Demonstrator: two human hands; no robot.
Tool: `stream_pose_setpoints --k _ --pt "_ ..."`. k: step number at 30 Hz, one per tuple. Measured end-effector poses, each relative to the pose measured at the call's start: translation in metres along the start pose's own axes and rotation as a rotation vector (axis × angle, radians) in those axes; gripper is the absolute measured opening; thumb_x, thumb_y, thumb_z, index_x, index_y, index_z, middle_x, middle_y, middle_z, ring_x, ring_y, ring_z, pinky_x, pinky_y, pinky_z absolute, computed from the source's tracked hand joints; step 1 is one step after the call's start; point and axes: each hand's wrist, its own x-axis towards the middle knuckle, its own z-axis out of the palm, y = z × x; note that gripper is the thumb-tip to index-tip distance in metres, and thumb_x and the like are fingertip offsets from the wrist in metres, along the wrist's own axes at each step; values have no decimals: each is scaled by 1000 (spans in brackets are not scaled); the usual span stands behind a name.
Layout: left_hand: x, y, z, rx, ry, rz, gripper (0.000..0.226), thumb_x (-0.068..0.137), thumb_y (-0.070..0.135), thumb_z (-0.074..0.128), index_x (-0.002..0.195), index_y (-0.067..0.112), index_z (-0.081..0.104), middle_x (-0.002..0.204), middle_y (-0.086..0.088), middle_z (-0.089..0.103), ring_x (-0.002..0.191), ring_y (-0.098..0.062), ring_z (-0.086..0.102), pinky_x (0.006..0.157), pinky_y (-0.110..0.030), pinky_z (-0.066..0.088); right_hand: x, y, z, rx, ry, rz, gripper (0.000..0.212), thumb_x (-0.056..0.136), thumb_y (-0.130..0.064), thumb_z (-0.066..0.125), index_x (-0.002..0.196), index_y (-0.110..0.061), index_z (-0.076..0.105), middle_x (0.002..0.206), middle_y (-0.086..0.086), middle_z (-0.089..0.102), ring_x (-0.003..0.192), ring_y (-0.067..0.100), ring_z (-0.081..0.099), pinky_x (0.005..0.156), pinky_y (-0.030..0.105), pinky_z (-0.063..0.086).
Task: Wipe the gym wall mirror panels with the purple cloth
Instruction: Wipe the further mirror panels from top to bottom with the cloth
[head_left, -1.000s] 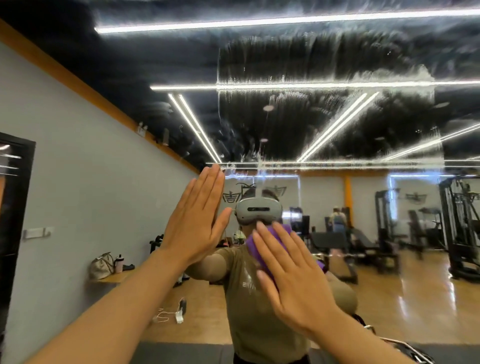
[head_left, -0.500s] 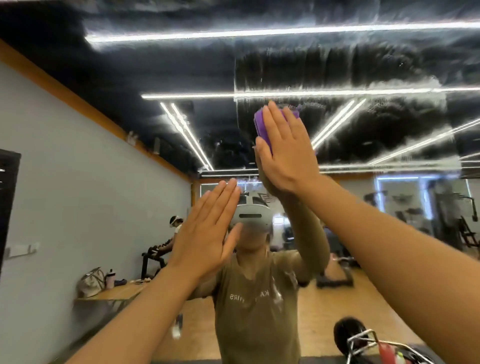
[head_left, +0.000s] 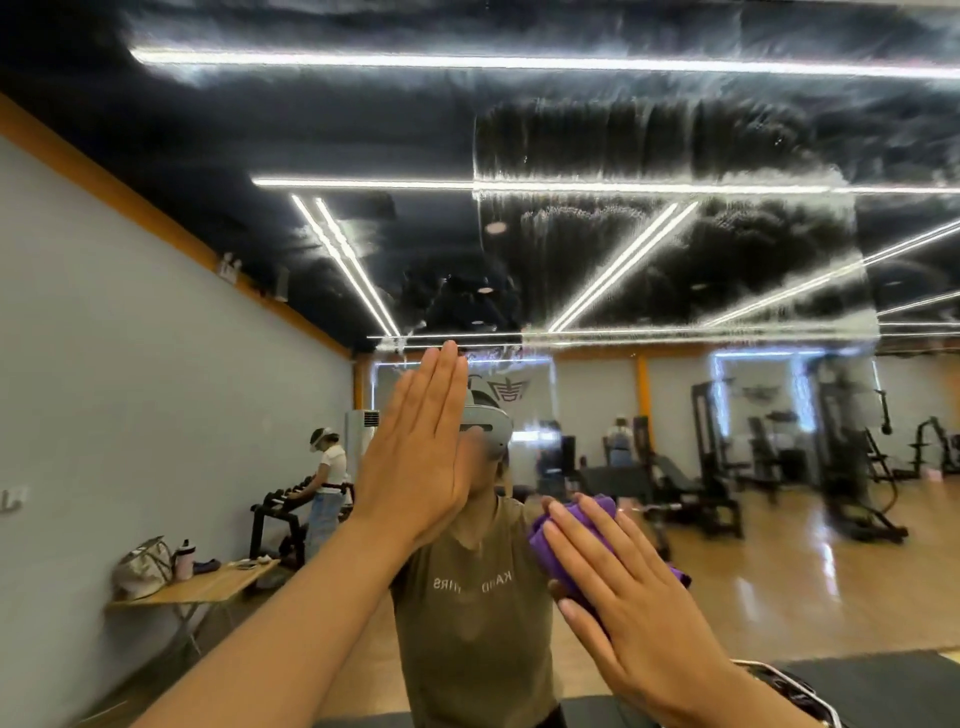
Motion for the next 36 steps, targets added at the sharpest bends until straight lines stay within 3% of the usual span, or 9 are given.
stream_pose_setpoints --k 5,8,14,19,27,32,36 --pt "2 -16 -10 46 9 99 60 105 33 30 159 10 15 167 -9 15 154 -16 7 124 -30 3 82 19 -20 139 55 141 59 109 -47 19 161 -19 15 169 2 16 157 17 6 124 40 9" --pt "3 -23 -13 73 -5 144 60 105 35 30 159 12 15 166 -8 16 154 -17 9 124 -31 4 165 43 -40 193 89 246 62 106 -47 18 161 -19 10 169 0 8 157 16 -1 126 33 -4" --pt "1 -24 -14 77 -22 147 59 106 36 27 159 11 17 167 -9 16 155 -19 11 124 -34 6 266 70 -71 202 79 329 67 102 -43 9 162 -14 6 170 4 1 156 22 -5 126 37 -6" --pt "1 -22 -10 55 3 140 60 106 36 28 159 10 17 167 -9 17 155 -20 12 124 -35 7 206 43 -47 155 145 250 62 106 -41 20 161 -14 13 170 4 8 157 20 0 127 38 -1" --pt "-1 -21 -11 39 -13 137 60 106 35 27 159 8 20 168 -10 16 155 -21 11 124 -36 9 29 -27 5 2 46 81 58 108 -41 27 159 -14 26 167 3 23 156 23 14 121 45 18" --pt "0 -22 -9 25 -19 129 60 107 36 26 160 9 17 168 -8 13 156 -19 8 125 -37 9 35 -19 1 -5 11 54 58 109 -45 22 159 -16 23 166 3 25 155 21 15 122 44 18" --pt "0 -21 -7 27 3 138 60 106 35 29 160 10 17 168 -8 14 155 -19 8 124 -35 7 102 7 -12 81 91 126 62 108 -46 25 161 -16 16 169 5 16 157 20 8 125 40 9"
